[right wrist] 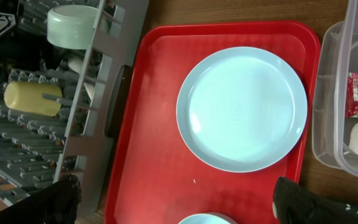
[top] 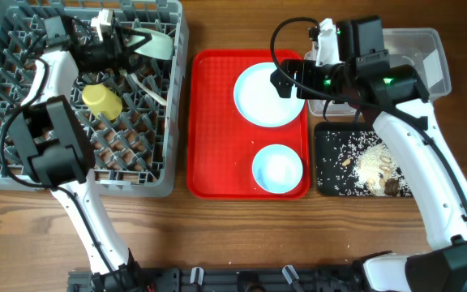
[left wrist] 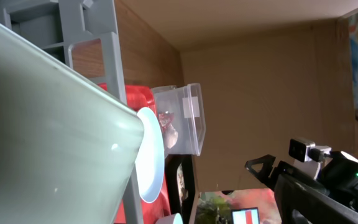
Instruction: Sort waste into correct bins and load items into the dishwasher rack
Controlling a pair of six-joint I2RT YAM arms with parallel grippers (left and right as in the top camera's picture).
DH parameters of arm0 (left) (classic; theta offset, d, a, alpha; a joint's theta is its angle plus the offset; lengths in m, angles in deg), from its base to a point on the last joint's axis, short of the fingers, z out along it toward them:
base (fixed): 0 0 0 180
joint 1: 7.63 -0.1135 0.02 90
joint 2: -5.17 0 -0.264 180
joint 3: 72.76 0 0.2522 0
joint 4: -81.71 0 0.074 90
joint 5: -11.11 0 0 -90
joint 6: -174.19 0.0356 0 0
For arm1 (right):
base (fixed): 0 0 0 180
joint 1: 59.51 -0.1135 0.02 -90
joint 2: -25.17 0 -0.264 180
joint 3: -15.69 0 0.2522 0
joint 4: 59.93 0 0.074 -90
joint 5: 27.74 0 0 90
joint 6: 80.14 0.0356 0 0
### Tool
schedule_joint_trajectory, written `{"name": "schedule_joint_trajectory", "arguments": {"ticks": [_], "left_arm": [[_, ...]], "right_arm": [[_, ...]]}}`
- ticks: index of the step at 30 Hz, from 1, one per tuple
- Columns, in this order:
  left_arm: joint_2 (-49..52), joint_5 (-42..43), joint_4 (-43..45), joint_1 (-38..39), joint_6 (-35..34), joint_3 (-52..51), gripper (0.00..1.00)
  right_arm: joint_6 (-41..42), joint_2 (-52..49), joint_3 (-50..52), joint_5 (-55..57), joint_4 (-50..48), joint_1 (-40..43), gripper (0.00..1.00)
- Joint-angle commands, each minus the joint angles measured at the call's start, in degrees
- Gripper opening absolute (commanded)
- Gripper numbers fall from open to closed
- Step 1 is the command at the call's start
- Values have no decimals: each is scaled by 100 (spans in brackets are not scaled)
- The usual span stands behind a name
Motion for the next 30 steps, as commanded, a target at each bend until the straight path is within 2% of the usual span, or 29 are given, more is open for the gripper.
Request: {"name": "schedule_joint_trajectory", "arguments": {"ticks": [1, 5, 9, 13, 20, 22, 24, 26, 27, 28, 29, 30], "left_arm": [[76, -688, -439, -188, 92, -131, 100], [-361, -693, -660, -197, 90, -131, 100], [-1047, -1429, -686, -184, -114, -131, 100], [-1676, -1449, -640, -181, -413, -131, 100], [-2378, -1329, -960, -170, -422, -131, 99], [-2387, -1331, -1290, -168, -376, -131, 72], [-2396, -1554, -2144, -90, 177, -131, 53], [-2398, -3145, -3093, 122, 452, -131, 38], [-2396, -4172, -3447, 323, 452, -138, 17], [-2396, -4800, -3620, 516, 452, -164, 13], [-2396, -5523, -3805, 874, 452, -192, 4], [-2396, -6041, -3875, 1272, 452, -199, 4]], "right_arm": [[31, -74, 9, -90, -15, -7, 100], [33, -74, 9, -90, -15, -7, 100], [31, -74, 9, -90, -15, -7, 100], [31, -76, 9, -90, -15, -7, 100], [31, -74, 9, -90, -15, -7, 100], [33, -76, 9, -90, -15, -7, 100], [33, -74, 9, -90, -15, -7, 100], [33, -74, 9, -90, -15, -7, 100], [33, -74, 9, -90, -15, -7, 100], [31, -74, 9, -90, -15, -7, 99], [33, -74, 9, -90, -15, -7, 100], [31, -74, 9, -90, -15, -7, 100]]}}
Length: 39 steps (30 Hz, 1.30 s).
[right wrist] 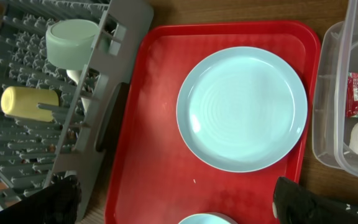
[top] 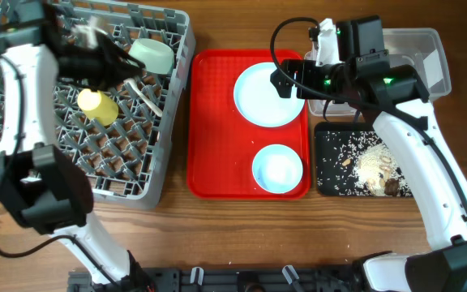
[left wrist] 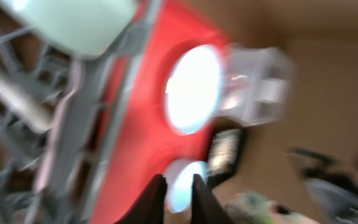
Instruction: Sort waste into correct bins and load items into the dishwasher rack
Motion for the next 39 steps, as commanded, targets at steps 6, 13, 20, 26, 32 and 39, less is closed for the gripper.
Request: {"name": "schedule_joint_trajectory", "arguments": {"ticks": [6, 13, 20, 26, 32, 39], "left_arm": [[-85, -6422, 98, 2566, -741, -52, 62], [-85, -6367, 330, 2640, -737, -68, 57], [-85, -5198, 820, 2470, -413, -756, 43], [-85, -5112, 1196, 2470, -415, -1318, 30], [-85, -5112, 1705, 2437, -946, -1355, 9], [-85, -4472, 2168, 2253, -1443, -1355, 4]], "right_arm": [[33, -76, 9, -90, -15, -7, 100], [33, -74, 9, -90, -15, -7, 100], [33, -74, 9, -90, -15, -7, 100], [31, -74, 9, -90, -15, -7, 100], [31, -74, 9, -90, -15, -7, 100], [33, -74, 9, -90, -15, -7, 100]]}}
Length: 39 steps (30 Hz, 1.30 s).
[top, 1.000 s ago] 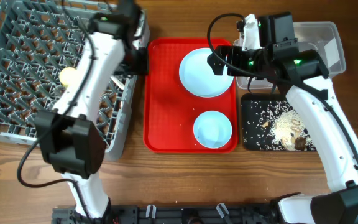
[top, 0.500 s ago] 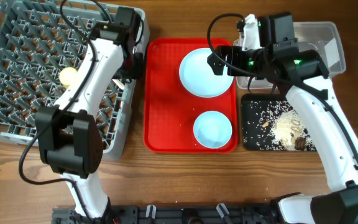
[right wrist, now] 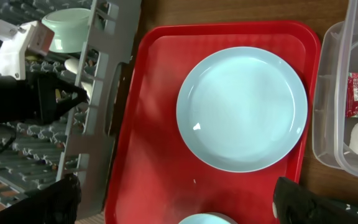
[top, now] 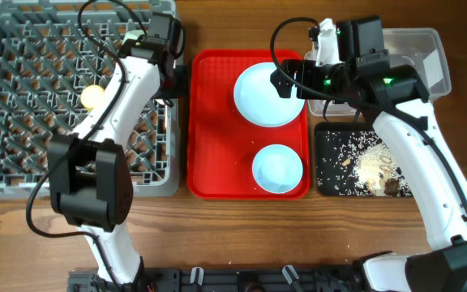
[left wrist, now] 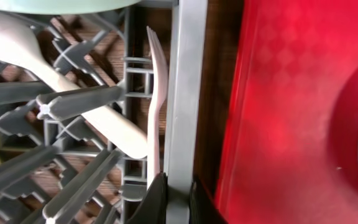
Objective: Sort waste into correct bins and load items into the dishwasher rack
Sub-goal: 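Move the left gripper over the red tray toward the light-blue bowl, then lower the left gripper and grasp the light-blue bowl's rim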
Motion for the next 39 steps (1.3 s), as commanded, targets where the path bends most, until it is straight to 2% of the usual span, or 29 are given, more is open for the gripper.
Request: {"name": "schedule_joint_trajectory", "arguments": {"ticks": [1, 5, 9, 10, 12, 14, 20, 22, 27, 29, 31, 33, 34, 39], "left_arm": [[-70, 566, -66, -103, -765, -15, 4], [-70, 485, -356, -98, -299, -15, 5], [-70, 306, -350, -98, -81, -15, 13], [-70, 306, -348, -98, -50, -15, 22], [-70, 306, -332, -98, -33, -15, 30], [-72, 234, -330, -103, -31, 4, 61], [-538, 186, -610, -103, -144, 756, 66], [-883, 439, -629, -101, -330, 892, 64], [-1252, 2741, -809, -9, -380, 863, 53], [-1202, 3202, -894, 232, -380, 649, 47], [-1178, 3222, -861, 590, -380, 302, 40], [-1178, 3224, -774, 977, -385, -96, 9], [-1178, 3226, -730, 1163, -415, -264, 4], [-1178, 3226, -258, 2006, -835, -1003, 4]], "right_arm": [[33, -74, 9, -90, -15, -7, 100], [31, -74, 9, -90, -15, -7, 100], [33, -74, 9, -90, -15, -7, 100], [31, -74, 9, -90, -15, -7, 100], [31, -74, 9, -90, -15, -7, 100], [31, -76, 9, -90, -15, -7, 100], [33, -76, 9, -90, -15, -7, 100], [31, -74, 9, -90, -15, -7, 100], [31, -74, 9, -90, -15, -7, 100], [33, -74, 9, -90, -15, -7, 100], [31, -74, 9, -90, -15, -7, 100], [33, -74, 9, -90, -15, -7, 100], [33, -74, 9, -90, -15, -7, 100], [33, -74, 9, -90, -15, -7, 100]]}}
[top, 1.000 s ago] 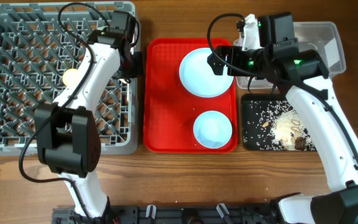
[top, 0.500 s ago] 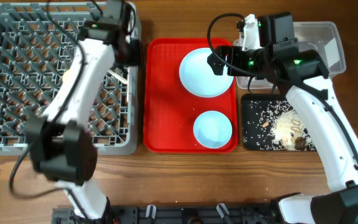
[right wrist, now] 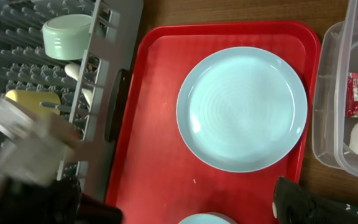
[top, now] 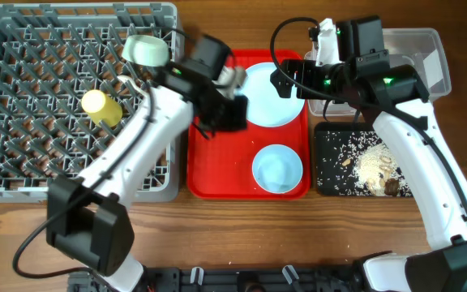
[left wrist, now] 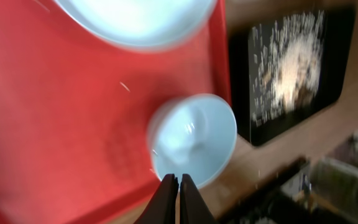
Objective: Sort waste into correct bins and load items into the dishwasher rack
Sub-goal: 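Lower the left gripper and grasp the light-blue bowl's rim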
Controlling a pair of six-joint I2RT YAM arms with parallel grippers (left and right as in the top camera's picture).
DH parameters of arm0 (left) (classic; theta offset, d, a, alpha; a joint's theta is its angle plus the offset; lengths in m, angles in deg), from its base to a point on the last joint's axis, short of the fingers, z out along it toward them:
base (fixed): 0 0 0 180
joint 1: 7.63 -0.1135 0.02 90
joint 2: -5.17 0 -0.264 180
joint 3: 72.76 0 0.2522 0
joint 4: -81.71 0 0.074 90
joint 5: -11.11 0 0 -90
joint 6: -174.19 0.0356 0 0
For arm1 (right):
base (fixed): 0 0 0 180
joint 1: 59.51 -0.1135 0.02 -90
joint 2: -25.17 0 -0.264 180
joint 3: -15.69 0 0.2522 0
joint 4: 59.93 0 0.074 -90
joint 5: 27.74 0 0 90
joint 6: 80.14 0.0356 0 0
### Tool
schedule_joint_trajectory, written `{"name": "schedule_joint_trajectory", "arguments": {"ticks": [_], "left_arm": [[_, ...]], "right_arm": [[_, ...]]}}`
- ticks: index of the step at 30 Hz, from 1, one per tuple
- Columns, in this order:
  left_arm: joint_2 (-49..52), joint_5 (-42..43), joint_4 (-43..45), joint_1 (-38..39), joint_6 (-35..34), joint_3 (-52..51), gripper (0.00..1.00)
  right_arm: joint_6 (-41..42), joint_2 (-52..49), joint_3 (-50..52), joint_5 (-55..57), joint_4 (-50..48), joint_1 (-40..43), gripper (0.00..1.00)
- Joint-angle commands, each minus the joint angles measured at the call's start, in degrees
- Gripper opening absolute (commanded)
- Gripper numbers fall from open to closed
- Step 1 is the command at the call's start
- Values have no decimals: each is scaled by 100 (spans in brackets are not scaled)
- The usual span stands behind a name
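On the red tray (top: 217,170) lie a pale blue plate (top: 270,97) and a pale blue bowl (top: 277,170). My left gripper (top: 225,113) hangs over the tray's left half, shut and empty. In its wrist view the shut fingertips (left wrist: 179,198) sit at the near rim of the bowl (left wrist: 194,140). My right gripper (right wrist: 176,193) is open above the plate (right wrist: 242,109), holding nothing. The grey dishwasher rack (top: 23,174) holds a green bowl (top: 146,50) and a yellow cup (top: 101,105).
A clear bin (top: 416,57) with wrappers stands at the back right. In front of it is a black tray (top: 363,158) with rice and food scraps. Spoons lie in the rack near its right wall (right wrist: 82,87).
My left gripper has gone from the rack's right wall to over the red tray, close to the bowl, still shut. The right arm has not moved.
My left gripper was first deep in the skewed rack with the green bowl right against its camera. Then it was clear of the bowl, the rack still askew. Later the rack lay square and the gripper was at its right wall; now it is over the tray.
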Motion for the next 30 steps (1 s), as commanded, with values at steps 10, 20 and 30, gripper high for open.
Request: {"name": "schedule_joint_trajectory", "arguments": {"ticks": [10, 20, 30], "left_arm": [[35, -1311, 1298, 1322, -837, -1759, 41], [212, -1591, 1934, 1353, -890, -2096, 24], [422, -2756, 1722, 1268, -885, -2004, 12]], "right_arm": [[33, -74, 9, -90, -15, -7, 100], [31, -74, 9, -90, -15, -7, 100], [33, -74, 9, -90, -15, -7, 100]]}}
